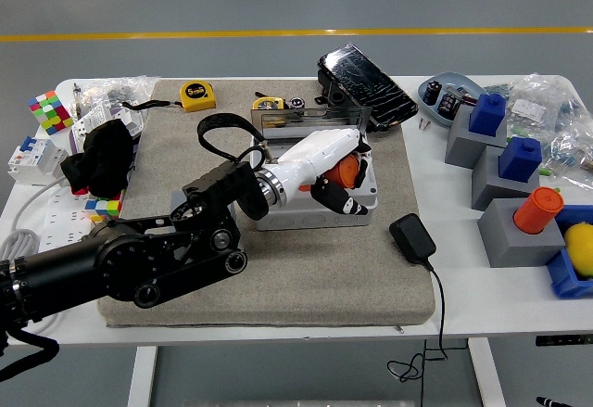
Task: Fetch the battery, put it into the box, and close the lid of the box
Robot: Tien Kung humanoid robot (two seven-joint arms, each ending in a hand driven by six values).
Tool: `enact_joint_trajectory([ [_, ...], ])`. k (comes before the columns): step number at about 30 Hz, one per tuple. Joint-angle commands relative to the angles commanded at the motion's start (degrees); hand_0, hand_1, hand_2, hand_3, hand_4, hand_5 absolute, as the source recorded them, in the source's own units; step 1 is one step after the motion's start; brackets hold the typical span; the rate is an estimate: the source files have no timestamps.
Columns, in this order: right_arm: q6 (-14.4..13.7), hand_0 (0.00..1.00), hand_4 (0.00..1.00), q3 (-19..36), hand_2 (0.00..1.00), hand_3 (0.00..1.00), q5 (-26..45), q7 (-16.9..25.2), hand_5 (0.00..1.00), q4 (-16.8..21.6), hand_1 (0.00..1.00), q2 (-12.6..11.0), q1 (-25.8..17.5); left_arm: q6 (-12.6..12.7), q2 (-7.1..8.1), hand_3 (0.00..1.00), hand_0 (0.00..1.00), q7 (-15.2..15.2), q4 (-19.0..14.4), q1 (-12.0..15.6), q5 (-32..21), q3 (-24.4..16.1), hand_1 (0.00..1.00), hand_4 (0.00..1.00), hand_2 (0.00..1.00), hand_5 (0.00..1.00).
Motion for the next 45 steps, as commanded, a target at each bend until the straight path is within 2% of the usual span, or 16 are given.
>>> enact_joint_trajectory([
  [4,-0.01,0.665,0.902,-0.44,0.623,0.530,-0.04,0.01,0.484,0.13,0.659,0.03,-0.10,-0.12,-2.01,0.165,0.013,1.35,3.52,-1.35,1.24,0.67,0.002,0.998,0.138,0.002],
  [5,-0.02,0.665,0.902,-0.53,0.623,0.530,-0.08,0.00,0.484,0.19,0.659,0.01,-0.12,-0.03,-2.47,0.165,0.013,1.40,4.37,-1.61,1.53,0.81,0.002,0.998,0.138,0.002],
  [6,-0.02,0.664,0.903,-0.59,0.623,0.531,-0.13,0.00,0.484,0.23,0.659,0.00,-0.14,0.16,-2.77,0.210,0.044,1.21,4.97,-1.77,1.94,0.92,0.021,0.998,0.162,0.019],
  [8,-0.05,0.664,0.903,-0.66,0.623,0.531,-0.25,-0.01,0.484,0.37,0.659,-0.03,-0.07,0.33,-3.48,0.210,0.044,0.88,6.54,-2.30,3.48,1.13,0.021,0.998,0.162,0.019],
  [11,-0.09,0.664,0.903,-0.44,0.623,0.531,-0.50,-0.02,0.484,0.60,0.659,-0.07,-0.04,0.51,-4.00,0.210,0.044,0.27,7.74,-2.64,4.32,1.54,0.021,0.998,0.162,0.019],
  [12,-0.11,0.665,0.902,-0.35,0.623,0.530,-0.58,-0.02,0.484,0.68,0.659,-0.09,-0.05,0.54,-4.11,0.252,0.075,0.10,8.01,-2.66,4.83,1.64,0.059,0.998,0.200,0.052],
  [17,-0.12,0.665,0.902,0.02,0.623,0.530,-0.91,-0.05,0.484,0.88,0.659,-0.14,-0.17,0.30,-4.05,0.252,0.075,-0.45,8.32,-2.58,8.23,2.13,0.059,0.998,0.200,0.052],
  [18,-0.10,0.666,0.902,0.04,0.623,0.531,-0.95,-0.06,0.485,0.90,0.658,-0.14,-0.21,0.26,-3.99,0.498,0.225,-0.35,8.37,-2.53,9.45,2.27,0.317,0.998,0.379,0.177],
  [23,-0.04,0.666,0.902,-0.02,0.623,0.531,-0.96,-0.08,0.485,0.86,0.658,-0.09,-0.34,0.93,-3.81,0.498,0.225,-0.58,9.06,-2.26,12.44,2.70,0.317,0.998,0.379,0.177],
  [24,-0.03,0.666,0.903,-0.04,0.623,0.531,-0.97,-0.08,0.484,0.87,0.659,-0.08,-0.35,0.95,-3.77,0.774,0.411,-0.57,9.24,-2.22,12.59,2.75,0.613,0.998,0.601,0.252],
  [28,-0.05,0.666,0.903,0.15,0.623,0.531,-1.16,-0.04,0.484,1.02,0.659,-0.04,-0.37,1.03,-3.41,0.774,0.411,-0.48,9.55,-2.06,12.51,2.58,0.613,0.998,0.601,0.252],
  [34,-0.03,0.666,0.903,0.45,0.623,0.531,-1.23,-0.04,0.484,1.05,0.659,0.07,-0.48,1.25,-2.48,0.793,0.415,-0.39,6.49,-1.07,13.57,-0.88,0.621,0.998,0.621,0.271],
  [37,-0.03,0.665,0.903,0.77,0.623,0.530,-1.32,-0.05,0.484,1.05,0.659,0.10,-0.54,1.29,-1.59,0.788,0.400,-0.48,3.36,-0.35,13.95,-3.35,0.611,0.998,0.616,0.286],
  [41,-0.02,0.665,0.903,1.08,0.623,0.530,-1.39,-0.05,0.484,1.04,0.659,0.11,-0.62,1.80,0.33,0.788,0.400,-1.25,-2.48,1.13,14.51,-7.96,0.611,0.998,0.616,0.286],
  [42,-0.02,0.666,0.903,1.17,0.622,0.530,-1.41,-0.05,0.484,1.05,0.658,0.13,-0.64,2.04,0.81,0.781,0.411,-1.56,-3.94,1.57,14.73,-9.32,0.613,0.998,0.615,0.313],
  [45,-0.01,0.666,0.903,1.40,0.622,0.530,-1.49,-0.05,0.484,1.07,0.658,0.20,-0.70,2.54,2.08,0.781,0.411,-2.41,-6.93,2.79,15.28,-12.98,0.613,0.998,0.615,0.313],
])
